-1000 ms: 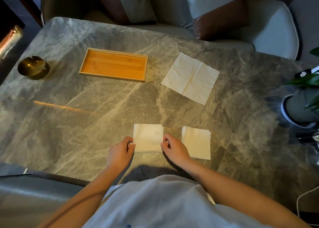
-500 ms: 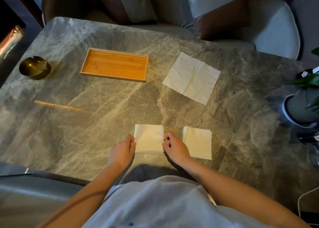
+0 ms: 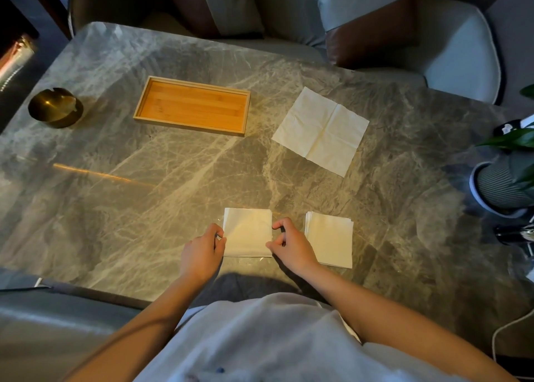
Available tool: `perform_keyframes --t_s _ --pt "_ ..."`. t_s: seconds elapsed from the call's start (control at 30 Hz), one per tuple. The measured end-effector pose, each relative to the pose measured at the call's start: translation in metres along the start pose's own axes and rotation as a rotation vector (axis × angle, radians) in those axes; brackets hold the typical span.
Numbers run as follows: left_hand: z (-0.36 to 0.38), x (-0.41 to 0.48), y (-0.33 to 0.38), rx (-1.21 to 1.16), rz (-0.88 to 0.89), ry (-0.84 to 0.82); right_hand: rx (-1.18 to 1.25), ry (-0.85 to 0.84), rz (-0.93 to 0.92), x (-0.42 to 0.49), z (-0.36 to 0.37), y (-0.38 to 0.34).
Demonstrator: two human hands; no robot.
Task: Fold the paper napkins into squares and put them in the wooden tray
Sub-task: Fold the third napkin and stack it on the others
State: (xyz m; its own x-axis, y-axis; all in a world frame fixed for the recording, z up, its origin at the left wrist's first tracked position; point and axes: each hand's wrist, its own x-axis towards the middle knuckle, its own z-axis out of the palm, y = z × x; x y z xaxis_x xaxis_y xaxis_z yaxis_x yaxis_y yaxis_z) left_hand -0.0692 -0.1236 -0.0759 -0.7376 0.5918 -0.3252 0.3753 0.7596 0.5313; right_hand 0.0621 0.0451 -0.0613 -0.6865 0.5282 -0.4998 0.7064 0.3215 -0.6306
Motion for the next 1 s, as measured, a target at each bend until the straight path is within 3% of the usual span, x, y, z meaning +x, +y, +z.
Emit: perform_keyframes --t_s 0.37,0.73,0.87,1.0 --pt "-0.007 -0.006 -0.002 -0.182 -0.026 -0.012 0.032 0.051 -0.041 0.001 0.0 -0.002" --pt "-0.012 -0.014 -0.007 -0.072 0.06 0.007 -0.003 0.109 -0.101 0.001 0.003 -0.01" --pt "-0.014 -0.011 -0.007 0.178 0.235 0.077 -0.273 0.15 -0.308 -0.001 0.006 -0.015" --pt "0.001 0.004 0.004 0.427 0.367 -0.099 -0.66 -0.008 -0.435 0.001 0.022 -0.03"
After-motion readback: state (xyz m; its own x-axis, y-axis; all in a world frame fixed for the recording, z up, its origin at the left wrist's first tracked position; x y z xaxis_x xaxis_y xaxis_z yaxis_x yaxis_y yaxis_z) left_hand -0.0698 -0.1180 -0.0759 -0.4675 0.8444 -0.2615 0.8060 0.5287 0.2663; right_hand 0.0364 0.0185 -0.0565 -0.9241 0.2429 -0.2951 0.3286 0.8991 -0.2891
